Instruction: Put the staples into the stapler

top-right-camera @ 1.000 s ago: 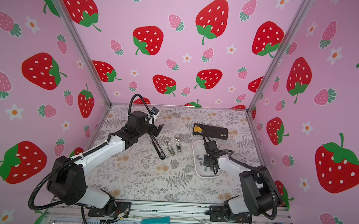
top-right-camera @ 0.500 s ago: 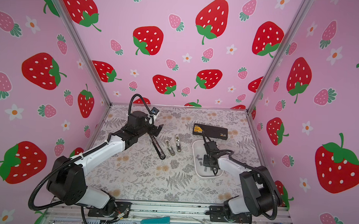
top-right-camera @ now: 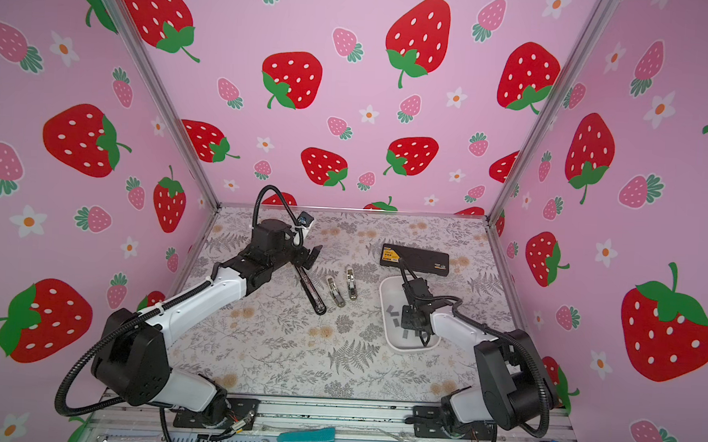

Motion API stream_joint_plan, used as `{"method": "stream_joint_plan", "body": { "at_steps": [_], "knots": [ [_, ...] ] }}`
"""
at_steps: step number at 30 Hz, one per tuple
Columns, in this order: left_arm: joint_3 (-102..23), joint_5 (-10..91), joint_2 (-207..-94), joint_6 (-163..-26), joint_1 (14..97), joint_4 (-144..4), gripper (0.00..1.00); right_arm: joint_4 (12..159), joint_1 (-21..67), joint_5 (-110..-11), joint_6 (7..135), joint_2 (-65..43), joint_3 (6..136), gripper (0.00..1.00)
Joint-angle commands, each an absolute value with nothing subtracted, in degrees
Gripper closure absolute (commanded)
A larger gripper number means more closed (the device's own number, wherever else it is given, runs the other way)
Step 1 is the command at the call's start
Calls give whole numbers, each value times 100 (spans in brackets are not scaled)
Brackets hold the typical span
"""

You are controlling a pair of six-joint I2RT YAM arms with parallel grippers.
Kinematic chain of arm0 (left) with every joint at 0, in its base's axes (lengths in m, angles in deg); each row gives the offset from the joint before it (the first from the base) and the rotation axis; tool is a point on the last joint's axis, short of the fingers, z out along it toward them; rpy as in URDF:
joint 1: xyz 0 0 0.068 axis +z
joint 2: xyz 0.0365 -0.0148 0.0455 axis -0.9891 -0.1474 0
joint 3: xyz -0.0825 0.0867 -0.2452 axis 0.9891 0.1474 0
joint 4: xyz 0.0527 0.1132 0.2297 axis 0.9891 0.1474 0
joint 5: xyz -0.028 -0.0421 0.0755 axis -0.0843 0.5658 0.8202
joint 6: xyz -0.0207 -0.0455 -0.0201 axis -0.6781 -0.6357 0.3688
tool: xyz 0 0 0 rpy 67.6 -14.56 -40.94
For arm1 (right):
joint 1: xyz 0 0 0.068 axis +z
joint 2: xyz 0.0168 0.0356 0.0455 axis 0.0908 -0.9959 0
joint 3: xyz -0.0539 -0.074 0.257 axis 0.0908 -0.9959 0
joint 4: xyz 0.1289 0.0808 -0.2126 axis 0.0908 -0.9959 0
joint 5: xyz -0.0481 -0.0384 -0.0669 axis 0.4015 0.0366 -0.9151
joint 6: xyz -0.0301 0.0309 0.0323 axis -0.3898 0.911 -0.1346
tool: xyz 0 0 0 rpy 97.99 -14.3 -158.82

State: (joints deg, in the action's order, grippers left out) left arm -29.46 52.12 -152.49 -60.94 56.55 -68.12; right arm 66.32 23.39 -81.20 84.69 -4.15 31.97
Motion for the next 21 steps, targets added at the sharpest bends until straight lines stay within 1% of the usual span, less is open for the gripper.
{"method": "stream_joint_plan", "body": {
  "at_steps": [1, 5, 8, 11, 14, 17, 21],
  "knots": [
    [-3001, 5029, -14918, -6120, 5658, -6816, 1, 6262, 2344, -8477, 8406, -48, 3316, 90],
    [-2944, 4833, -14685, -6488, 5803, -6739, 1, 6159, 2492, -8847, 8323, 500, 3599, 90],
    [-2980, 4555, -14627, -6972, 6038, -6724, 1, 6450, 2771, -8808, 8335, 915, 3758, 90],
    [-3165, 4264, -14692, -7365, 6268, -6439, 1, 6911, 3256, -8684, 8371, 1084, 3997, 92],
    [-3342, 4346, -14823, -7591, 6380, -6121, 1, 7206, 3882, -8729, 8309, 769, 4393, 92],
    [-3435, 4857, -14922, -7656, 6394, -5826, 1, 7357, 4354, -8824, 8226, 23, 4888, 93],
    [-3492, 5444, -15002, -7675, 6387, -5562, 1, 7980, 4560, -8519, 7968, -1011, 5275, 93]
  ]
}}
